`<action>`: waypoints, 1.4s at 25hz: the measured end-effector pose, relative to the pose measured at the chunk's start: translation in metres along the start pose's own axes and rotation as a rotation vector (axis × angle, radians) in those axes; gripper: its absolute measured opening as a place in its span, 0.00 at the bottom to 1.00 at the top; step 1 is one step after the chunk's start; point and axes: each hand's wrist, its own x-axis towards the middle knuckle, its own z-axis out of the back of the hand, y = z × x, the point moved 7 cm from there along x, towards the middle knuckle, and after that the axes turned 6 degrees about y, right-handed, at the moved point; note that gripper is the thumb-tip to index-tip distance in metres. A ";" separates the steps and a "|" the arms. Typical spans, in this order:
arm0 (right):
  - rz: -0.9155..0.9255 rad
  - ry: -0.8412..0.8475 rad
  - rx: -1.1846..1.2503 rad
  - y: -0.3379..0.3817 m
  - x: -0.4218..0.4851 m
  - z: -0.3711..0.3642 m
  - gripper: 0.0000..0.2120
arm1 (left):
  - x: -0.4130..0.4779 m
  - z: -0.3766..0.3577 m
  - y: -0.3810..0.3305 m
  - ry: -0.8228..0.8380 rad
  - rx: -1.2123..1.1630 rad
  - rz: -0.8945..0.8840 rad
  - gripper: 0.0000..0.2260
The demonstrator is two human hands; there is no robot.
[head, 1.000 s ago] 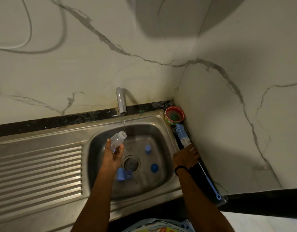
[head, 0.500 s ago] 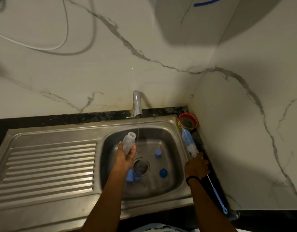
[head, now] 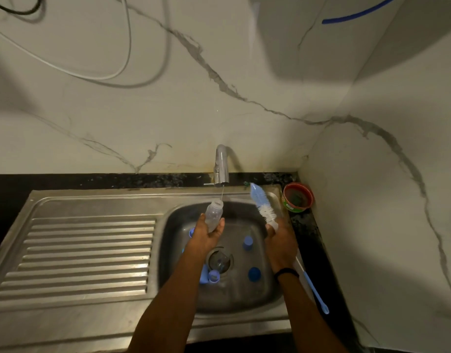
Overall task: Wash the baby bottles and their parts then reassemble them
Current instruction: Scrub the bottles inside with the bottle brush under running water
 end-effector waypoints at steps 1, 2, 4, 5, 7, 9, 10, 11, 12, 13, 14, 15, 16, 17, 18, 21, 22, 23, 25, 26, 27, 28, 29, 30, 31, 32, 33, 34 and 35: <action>0.000 0.031 0.007 0.002 0.000 -0.004 0.10 | 0.003 -0.005 -0.001 0.007 0.022 0.000 0.24; 0.012 0.056 0.009 0.004 0.000 -0.007 0.09 | 0.006 -0.009 -0.002 0.011 0.040 -0.002 0.24; 0.034 0.091 -0.003 0.008 0.001 -0.011 0.09 | 0.010 -0.017 -0.004 0.025 0.069 -0.003 0.23; 0.029 0.102 -0.011 0.009 0.002 -0.013 0.10 | 0.010 -0.020 -0.005 0.029 0.076 -0.009 0.22; 0.000 0.126 -0.027 0.011 0.005 -0.019 0.11 | 0.013 -0.023 -0.009 0.033 0.098 -0.012 0.21; -0.022 0.153 -0.038 0.012 0.009 -0.024 0.13 | 0.013 -0.024 -0.012 0.042 0.138 -0.010 0.22; -0.028 0.169 -0.038 0.014 0.010 -0.025 0.13 | 0.014 -0.024 -0.013 0.046 0.162 -0.008 0.23; -0.024 0.181 -0.036 0.016 0.011 -0.025 0.14 | 0.014 -0.024 -0.013 0.049 0.182 -0.004 0.23; -0.018 0.192 -0.029 0.019 0.012 -0.023 0.14 | 0.015 -0.024 -0.014 0.053 0.199 0.000 0.23; -0.007 0.203 -0.021 0.019 0.013 -0.022 0.14 | 0.014 -0.024 -0.014 0.057 0.211 -0.002 0.23; 0.000 0.217 -0.011 0.021 0.014 -0.019 0.13 | 0.014 -0.025 -0.016 0.063 0.224 -0.006 0.22; 0.004 0.231 0.000 0.022 0.015 -0.015 0.13 | 0.013 -0.025 -0.017 0.073 0.237 -0.009 0.22; 0.007 0.246 0.008 0.023 0.017 -0.010 0.13 | 0.012 -0.026 -0.018 0.079 0.250 -0.007 0.22; 0.018 0.263 0.010 0.024 0.020 -0.004 0.12 | 0.011 -0.026 -0.020 0.087 0.261 -0.009 0.21; 0.042 0.285 0.005 0.027 0.022 0.002 0.12 | 0.010 -0.027 -0.021 0.090 0.279 -0.011 0.21; 0.135 0.340 -0.018 0.038 0.028 0.021 0.08 | 0.007 -0.030 -0.027 0.079 0.336 -0.038 0.20; 0.162 0.350 -0.027 0.042 0.029 0.026 0.07 | 0.008 -0.030 -0.030 0.074 0.344 -0.055 0.20; 0.187 0.356 -0.043 0.046 0.030 0.030 0.06 | 0.007 -0.030 -0.033 0.070 0.350 -0.070 0.21; 0.219 0.378 -0.081 0.053 0.030 0.034 0.06 | 0.007 -0.030 -0.038 0.061 0.376 -0.091 0.22; 0.224 0.385 -0.091 0.055 0.030 0.035 0.06 | 0.007 -0.029 -0.040 0.055 0.396 -0.102 0.21; 0.229 0.382 -0.102 0.057 0.031 0.035 0.06 | 0.006 -0.029 -0.042 0.052 0.419 -0.110 0.21; 0.237 0.380 -0.121 0.059 0.031 0.034 0.06 | 0.004 -0.031 -0.044 0.057 0.451 -0.117 0.19; 0.249 0.379 -0.148 0.061 0.032 0.031 0.06 | 0.003 -0.033 -0.045 0.065 0.493 -0.134 0.18; 0.257 0.385 -0.178 0.063 0.032 0.027 0.06 | 0.001 -0.035 -0.047 0.078 0.535 -0.155 0.16; 0.258 0.393 -0.203 0.064 0.033 0.022 0.07 | -0.001 -0.036 -0.048 0.092 0.573 -0.178 0.16; 0.246 0.409 -0.223 0.064 0.034 0.016 0.07 | -0.003 -0.036 -0.051 0.101 0.613 -0.208 0.16; 0.236 0.429 -0.239 0.064 0.034 0.010 0.08 | -0.006 -0.037 -0.054 0.112 0.667 -0.241 0.17; 0.231 0.451 -0.256 0.065 0.034 0.003 0.09 | -0.008 -0.038 -0.058 0.118 0.728 -0.274 0.17; 0.237 0.472 -0.269 0.068 0.032 -0.005 0.09 | -0.011 -0.038 -0.060 0.116 0.787 -0.304 0.18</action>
